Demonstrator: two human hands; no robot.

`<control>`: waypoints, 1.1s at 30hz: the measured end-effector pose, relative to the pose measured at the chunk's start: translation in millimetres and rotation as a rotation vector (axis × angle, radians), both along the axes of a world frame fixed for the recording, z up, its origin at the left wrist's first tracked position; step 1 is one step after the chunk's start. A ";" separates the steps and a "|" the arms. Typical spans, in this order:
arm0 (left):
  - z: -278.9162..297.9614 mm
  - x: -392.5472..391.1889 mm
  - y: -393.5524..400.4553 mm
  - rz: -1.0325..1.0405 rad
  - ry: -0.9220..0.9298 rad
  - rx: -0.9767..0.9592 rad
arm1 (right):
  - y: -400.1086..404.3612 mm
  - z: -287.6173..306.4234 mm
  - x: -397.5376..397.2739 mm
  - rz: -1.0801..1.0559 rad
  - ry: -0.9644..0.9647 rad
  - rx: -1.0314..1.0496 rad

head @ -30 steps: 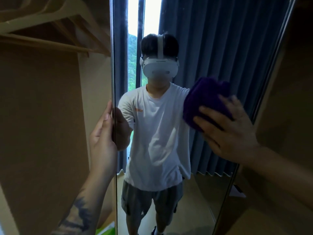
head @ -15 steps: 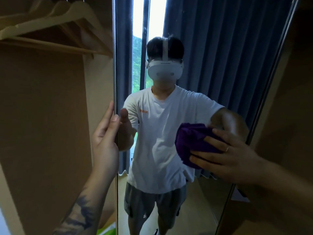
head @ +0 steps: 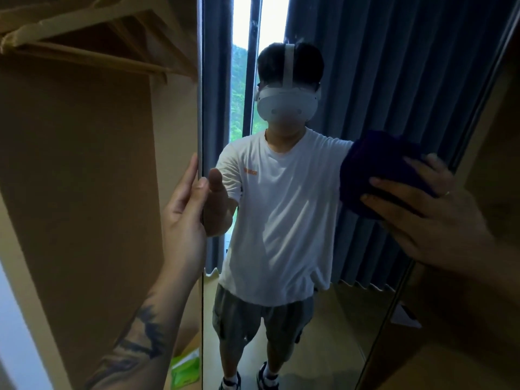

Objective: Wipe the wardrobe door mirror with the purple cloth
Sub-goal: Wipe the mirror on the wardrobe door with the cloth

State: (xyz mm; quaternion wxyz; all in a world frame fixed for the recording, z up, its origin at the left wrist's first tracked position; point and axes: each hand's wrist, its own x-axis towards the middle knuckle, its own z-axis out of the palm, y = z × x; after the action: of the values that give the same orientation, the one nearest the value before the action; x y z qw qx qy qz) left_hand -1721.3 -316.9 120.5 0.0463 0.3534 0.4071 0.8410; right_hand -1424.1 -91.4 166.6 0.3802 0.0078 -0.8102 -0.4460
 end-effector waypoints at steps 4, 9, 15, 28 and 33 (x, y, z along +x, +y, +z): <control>-3.4 1.1 0.3 0.027 0.018 0.011 | -6.5 -65.8 -10.3 0.087 -0.103 0.040; -18.7 2.2 -0.2 0.040 -0.018 -0.034 | 0.2 -50.7 -16.7 0.176 -0.211 0.146; -36.2 6.2 -3.4 0.045 -0.026 -0.062 | -19.7 -81.9 -19.7 0.089 -0.067 -0.079; -45.5 8.9 -8.1 0.038 -0.015 -0.108 | -24.5 -129.1 -31.1 0.075 -0.047 -0.092; -52.4 8.6 -7.8 0.035 -0.010 -0.129 | -8.2 -112.4 -31.5 0.168 -0.233 0.065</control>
State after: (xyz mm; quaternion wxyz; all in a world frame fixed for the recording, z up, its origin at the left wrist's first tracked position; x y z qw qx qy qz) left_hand -1712.8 -324.7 68.1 0.0564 0.3383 0.4664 0.8154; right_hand -1455.5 -99.7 54.2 0.3193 0.1395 -0.8305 -0.4346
